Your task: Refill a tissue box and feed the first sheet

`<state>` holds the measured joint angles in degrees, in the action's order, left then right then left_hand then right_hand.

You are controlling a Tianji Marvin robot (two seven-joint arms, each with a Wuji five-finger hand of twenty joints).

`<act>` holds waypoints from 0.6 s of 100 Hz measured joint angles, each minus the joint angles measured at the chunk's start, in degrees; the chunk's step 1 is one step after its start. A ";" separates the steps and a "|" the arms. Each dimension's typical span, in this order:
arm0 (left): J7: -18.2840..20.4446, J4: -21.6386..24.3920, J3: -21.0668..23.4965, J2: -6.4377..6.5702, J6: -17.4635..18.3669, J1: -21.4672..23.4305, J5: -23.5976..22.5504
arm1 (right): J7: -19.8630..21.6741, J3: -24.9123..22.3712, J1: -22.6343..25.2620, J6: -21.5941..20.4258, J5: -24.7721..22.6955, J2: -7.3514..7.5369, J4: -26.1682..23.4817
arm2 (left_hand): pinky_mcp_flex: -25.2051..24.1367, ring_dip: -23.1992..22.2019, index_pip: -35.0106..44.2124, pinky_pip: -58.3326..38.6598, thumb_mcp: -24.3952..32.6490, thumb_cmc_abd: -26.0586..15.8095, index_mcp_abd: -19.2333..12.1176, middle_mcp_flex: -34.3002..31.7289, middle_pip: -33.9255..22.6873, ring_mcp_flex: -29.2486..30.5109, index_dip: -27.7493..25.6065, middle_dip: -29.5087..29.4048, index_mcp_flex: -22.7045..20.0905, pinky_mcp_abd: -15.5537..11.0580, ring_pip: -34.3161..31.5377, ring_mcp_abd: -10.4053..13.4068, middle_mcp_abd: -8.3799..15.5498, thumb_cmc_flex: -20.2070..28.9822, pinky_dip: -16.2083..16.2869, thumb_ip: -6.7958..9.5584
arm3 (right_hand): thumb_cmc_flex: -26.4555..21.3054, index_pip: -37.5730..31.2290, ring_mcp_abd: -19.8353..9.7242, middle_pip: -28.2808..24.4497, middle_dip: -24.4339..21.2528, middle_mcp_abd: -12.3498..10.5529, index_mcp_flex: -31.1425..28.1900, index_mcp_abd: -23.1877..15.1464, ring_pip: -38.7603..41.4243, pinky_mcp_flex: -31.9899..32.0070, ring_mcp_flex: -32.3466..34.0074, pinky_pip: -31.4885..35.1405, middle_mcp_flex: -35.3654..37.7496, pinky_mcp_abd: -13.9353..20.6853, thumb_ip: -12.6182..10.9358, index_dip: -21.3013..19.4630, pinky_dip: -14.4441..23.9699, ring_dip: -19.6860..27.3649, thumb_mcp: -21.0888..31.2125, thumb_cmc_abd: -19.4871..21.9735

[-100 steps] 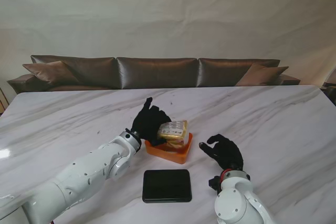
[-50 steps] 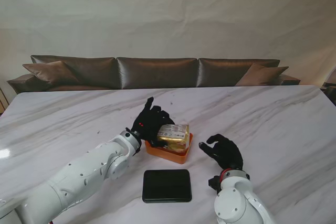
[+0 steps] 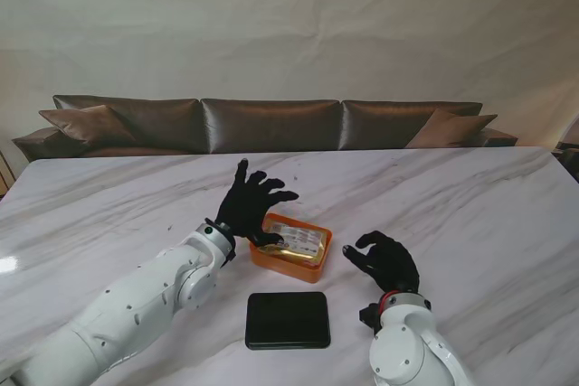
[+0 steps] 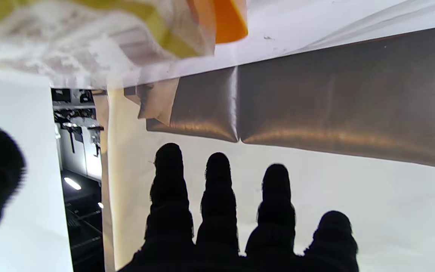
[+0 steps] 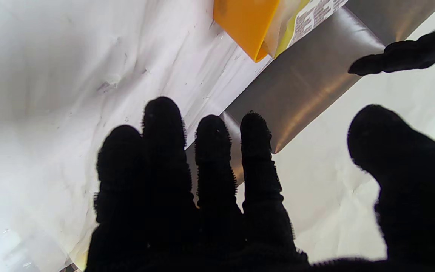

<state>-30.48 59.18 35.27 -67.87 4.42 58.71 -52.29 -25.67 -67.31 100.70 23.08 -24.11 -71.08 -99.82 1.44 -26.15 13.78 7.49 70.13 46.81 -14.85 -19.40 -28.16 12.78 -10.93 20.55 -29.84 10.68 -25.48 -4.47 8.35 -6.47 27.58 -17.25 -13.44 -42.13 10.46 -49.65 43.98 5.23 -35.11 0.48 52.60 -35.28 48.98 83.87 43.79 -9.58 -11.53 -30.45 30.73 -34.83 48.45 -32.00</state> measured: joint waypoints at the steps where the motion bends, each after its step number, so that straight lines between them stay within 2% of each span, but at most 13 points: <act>1: 0.11 0.41 0.47 0.07 -0.02 0.32 -0.01 | 0.08 -0.01 0.03 0.00 -0.18 0.03 -0.06 | 0.53 0.00 0.31 0.00 -0.81 -0.81 0.00 -0.14 0.00 0.68 0.00 0.00 -0.10 0.00 0.13 -0.01 0.00 0.53 0.32 0.00 | 0.00 0.11 0.00 0.03 0.00 -0.01 -0.10 -0.05 -0.49 0.05 -0.14 -0.36 0.00 0.01 0.00 0.06 0.00 0.19 0.05 -0.08; 5: 0.58 2.10 2.93 0.24 -0.04 1.89 0.00 | 0.54 -0.09 0.17 0.00 -1.14 0.17 -0.28 | 2.51 -0.20 3.71 0.05 -6.05 -3.92 0.00 -3.06 -0.42 4.14 -1.22 0.10 -1.02 0.00 -1.31 -0.03 -0.05 5.43 1.19 0.35 | -0.63 0.11 -0.03 1.00 -0.10 -0.08 -0.59 -0.60 -2.06 0.72 -1.03 -1.30 -0.05 0.07 0.00 0.06 -0.04 0.94 0.26 -0.20; 12: 2.96 5.53 8.57 0.31 0.18 5.48 0.80 | 1.69 -0.39 0.49 -0.24 -2.82 0.54 -0.70 | 5.68 -1.01 12.87 0.05 -14.55 -7.74 0.75 -7.71 -2.59 7.78 -6.14 1.40 -2.37 -0.03 -2.18 -0.55 -0.70 15.15 2.61 3.01 | -0.72 0.11 -0.05 2.04 -1.04 -0.21 -0.99 -1.22 -3.91 1.39 -1.77 -2.62 -0.61 0.10 0.40 0.06 -0.10 1.59 1.04 -0.21; 15: 4.73 7.07 10.33 0.58 0.27 6.83 1.20 | 1.94 -0.54 0.63 -0.56 -2.96 0.69 -0.86 | 7.08 -1.44 17.00 0.06 -16.90 -8.84 0.90 -10.59 -3.41 9.96 -8.38 2.06 -2.75 -0.06 -2.86 -0.31 -0.97 19.20 2.97 3.27 | -0.72 0.07 -0.07 2.05 -1.27 -0.24 -1.28 -1.28 -4.32 1.45 -1.80 -3.11 -0.61 0.11 0.48 0.06 -0.14 1.72 1.49 -0.21; 19: 6.32 8.56 11.31 1.23 0.29 7.99 1.24 | 1.97 -0.64 0.81 -0.97 -2.90 0.85 -1.03 | 9.29 -1.61 21.72 0.06 -19.72 -9.59 0.90 -13.57 -4.83 13.03 -10.86 2.72 -3.90 -0.55 -3.64 0.64 -0.97 24.21 3.31 5.34 | -0.72 0.07 -0.07 2.06 -1.41 -0.29 -1.28 -1.30 -4.56 1.82 -2.18 -3.38 -0.61 0.13 0.99 0.07 -0.57 1.74 1.62 -0.21; 23: 7.40 9.56 11.85 1.99 0.28 8.87 0.73 | 1.85 -0.66 0.95 -1.20 -2.69 0.93 -1.11 | 11.96 -2.03 25.60 0.06 -19.61 -10.21 0.90 -16.40 -5.79 16.60 -12.06 3.09 -4.89 -2.35 -4.67 1.75 -0.76 29.94 3.32 6.75 | -0.72 0.07 -0.07 2.07 -1.45 -0.33 -1.36 -1.30 -4.65 2.30 -2.70 -3.56 -0.61 0.15 1.14 0.07 -0.63 1.74 1.72 -0.21; 25: 7.90 9.90 12.34 2.26 0.29 9.31 0.21 | 1.73 -0.65 1.00 -1.28 -2.57 0.94 -1.11 | 13.26 -2.08 27.33 0.06 -18.24 -10.21 0.84 -17.35 -6.48 17.81 -12.08 3.30 -5.31 -3.46 -5.00 1.96 -0.63 33.27 3.32 6.76 | -0.72 0.07 -0.07 2.07 -1.47 -0.33 -1.50 -1.30 -4.67 2.31 -2.70 -3.92 -0.61 0.16 1.15 0.07 -0.63 1.75 1.74 -0.21; 28: 8.44 10.17 13.29 2.51 0.34 9.97 -0.41 | 1.52 -0.64 1.05 -1.35 -2.43 0.94 -1.11 | 14.87 -2.08 30.09 0.06 -15.52 -9.68 0.58 -18.97 -6.84 18.91 -12.09 3.52 -6.29 -4.47 -5.02 2.31 -0.41 37.53 3.32 7.97 | -0.72 -0.02 -0.07 2.08 -1.48 -0.33 -1.94 -1.30 -4.67 2.31 -2.70 -3.98 -0.61 0.17 1.17 0.07 -0.63 1.75 1.97 -0.21; 29: 8.56 10.21 13.71 2.57 0.41 10.22 -0.55 | 1.43 -0.62 1.07 -1.37 -2.38 0.94 -1.11 | 15.29 -2.08 30.92 0.06 -14.27 -9.45 0.35 -18.98 -7.16 19.39 -12.19 3.59 -6.32 -4.72 -4.98 2.46 -0.37 38.60 3.32 8.89 | -0.72 -0.02 -0.07 2.07 -1.48 -0.33 -1.94 -1.30 -4.67 2.31 -2.70 -4.00 -0.61 0.17 1.22 0.07 -0.63 1.75 2.02 -0.21; 36: 8.70 10.17 15.42 3.07 1.12 11.37 -0.76 | 0.98 -0.40 1.09 -1.43 -2.06 0.93 -1.05 | 18.00 -2.08 34.26 0.06 -8.54 -9.27 -0.09 -20.27 -7.56 20.85 -14.11 3.85 -8.18 -6.55 -5.14 3.06 0.38 43.50 2.42 13.10 | -0.72 -0.02 -0.08 2.08 -1.51 -0.33 -2.02 -1.30 -4.75 2.37 -2.71 -4.05 -0.61 0.18 1.74 0.07 -0.63 1.77 2.32 -0.21; 40: 8.70 10.13 15.40 3.58 1.30 11.59 -1.38 | 0.85 -0.21 1.06 -1.44 -1.94 0.93 -0.95 | 19.28 -2.08 35.14 0.06 -6.75 -9.20 -0.91 -20.66 -7.62 20.90 -15.45 3.87 -9.13 -8.05 -5.22 4.07 1.38 45.42 1.74 14.46 | -0.72 -0.02 -0.08 2.08 -1.53 -0.34 -2.03 -1.30 -4.80 2.41 -2.71 -4.08 -0.61 0.18 1.81 0.07 -0.63 1.77 2.33 -0.21; 50: 8.61 10.02 14.86 4.80 1.32 11.65 -5.75 | 0.70 0.46 0.72 -1.45 -1.64 0.89 -0.46 | 20.80 -2.08 35.72 0.06 -4.88 -7.76 -2.57 -21.59 -7.98 22.64 -16.62 4.09 -9.14 -10.37 -5.48 6.07 3.60 48.88 0.52 15.12 | -0.72 -0.01 -0.09 2.08 -1.54 -0.34 -2.66 -1.31 -4.87 2.47 -2.73 -4.65 -0.61 0.19 1.84 0.07 -0.63 1.77 2.45 -0.21; 60: 7.11 9.26 14.40 5.07 1.81 11.57 -4.99 | 0.66 1.08 0.35 -1.53 -1.56 0.86 -0.07 | 21.23 -0.57 35.01 0.06 -4.84 -7.05 -3.18 -21.59 -7.98 22.64 -16.76 4.09 -9.14 -11.45 -4.35 7.13 4.35 50.58 -0.59 15.12 | -0.72 -0.01 -0.10 2.08 -1.55 -0.34 -2.66 -1.31 -4.90 2.48 -2.74 -4.66 -0.61 0.20 1.99 0.07 -0.63 1.77 2.46 -0.21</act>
<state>-23.37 68.44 49.67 -62.80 6.23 70.28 -57.28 -25.00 -66.23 101.05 21.55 -25.67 -70.22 -99.89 22.67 -26.72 48.79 7.55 65.29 39.76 -18.03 -40.99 -36.14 35.42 -27.70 24.64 -38.98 -0.77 -29.83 2.66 12.70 44.11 26.99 -2.13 -14.16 -42.14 10.37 -47.57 42.43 4.89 -37.76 -0.83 47.71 -32.80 46.24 79.20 43.18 -9.38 -9.54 -30.38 30.10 -33.06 50.90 -32.21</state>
